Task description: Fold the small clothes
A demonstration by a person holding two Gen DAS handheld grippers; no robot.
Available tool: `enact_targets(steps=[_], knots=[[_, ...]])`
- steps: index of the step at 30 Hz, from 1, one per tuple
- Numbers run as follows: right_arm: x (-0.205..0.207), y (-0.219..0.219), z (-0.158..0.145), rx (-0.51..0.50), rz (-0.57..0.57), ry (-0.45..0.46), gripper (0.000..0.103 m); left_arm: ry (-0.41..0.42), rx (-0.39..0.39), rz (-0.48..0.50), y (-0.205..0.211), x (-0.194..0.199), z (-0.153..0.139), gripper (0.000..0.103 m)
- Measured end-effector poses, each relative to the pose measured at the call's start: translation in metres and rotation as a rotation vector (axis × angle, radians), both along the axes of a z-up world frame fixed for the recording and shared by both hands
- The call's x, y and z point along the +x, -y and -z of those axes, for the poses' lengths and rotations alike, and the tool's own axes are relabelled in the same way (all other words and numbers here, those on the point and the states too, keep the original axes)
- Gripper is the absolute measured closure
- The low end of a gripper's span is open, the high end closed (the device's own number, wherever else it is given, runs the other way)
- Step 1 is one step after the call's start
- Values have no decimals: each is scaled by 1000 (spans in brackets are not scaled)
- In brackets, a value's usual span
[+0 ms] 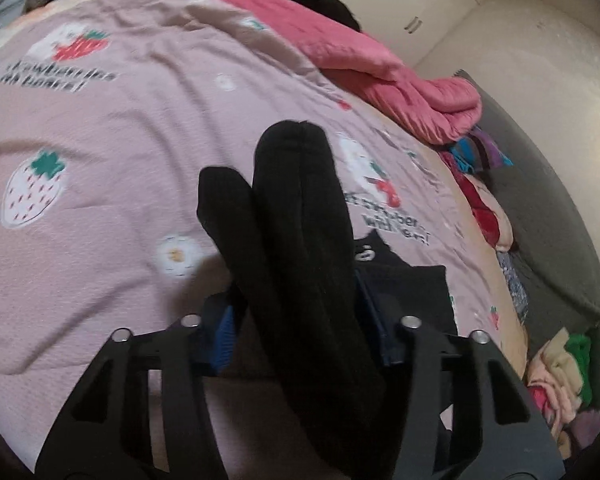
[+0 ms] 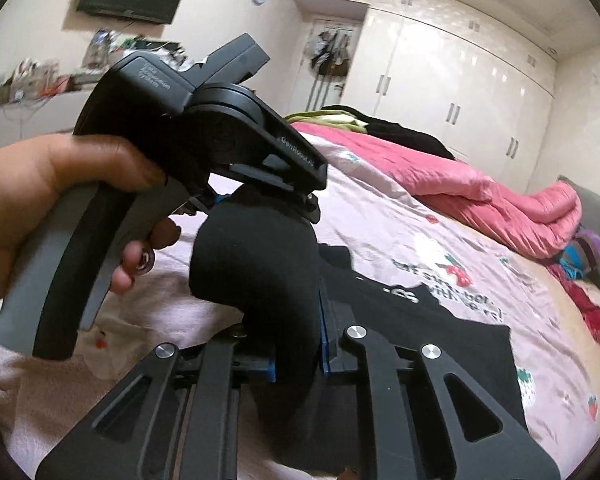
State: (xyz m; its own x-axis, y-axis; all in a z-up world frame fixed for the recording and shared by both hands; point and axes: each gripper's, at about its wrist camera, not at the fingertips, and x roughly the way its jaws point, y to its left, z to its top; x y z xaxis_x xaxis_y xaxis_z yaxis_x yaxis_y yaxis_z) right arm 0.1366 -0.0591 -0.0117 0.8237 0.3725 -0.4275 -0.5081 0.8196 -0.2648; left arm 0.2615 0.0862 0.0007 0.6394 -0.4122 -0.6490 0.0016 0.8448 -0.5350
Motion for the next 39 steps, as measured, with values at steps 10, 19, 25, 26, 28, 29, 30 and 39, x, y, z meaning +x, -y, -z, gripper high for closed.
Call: enact_targets(steps=[10, 19, 25, 26, 28, 29, 30, 39], knots=[[12, 76, -14, 184, 140, -46, 93, 22, 75, 80, 81, 13, -31, 65], [20, 140, -3, 341, 247, -155, 93, -36, 97, 152, 149, 33, -18, 65], [32, 189, 18, 513, 348, -320, 93, -113, 124, 208, 199, 53, 7, 65], [33, 195, 22, 539, 358, -345, 93, -126, 122, 212, 203, 54, 12, 65], [36, 210, 32, 609, 379, -412, 93, -150, 127, 224, 216, 60, 22, 64], [36, 214, 35, 623, 383, -427, 93, -155, 140, 227, 221, 61, 25, 62], [37, 219, 40, 640, 388, -448, 93, -157, 153, 231, 226, 62, 26, 60], [42, 253, 69, 853, 424, -614, 85, -108, 34, 262, 236, 64, 21, 26]])
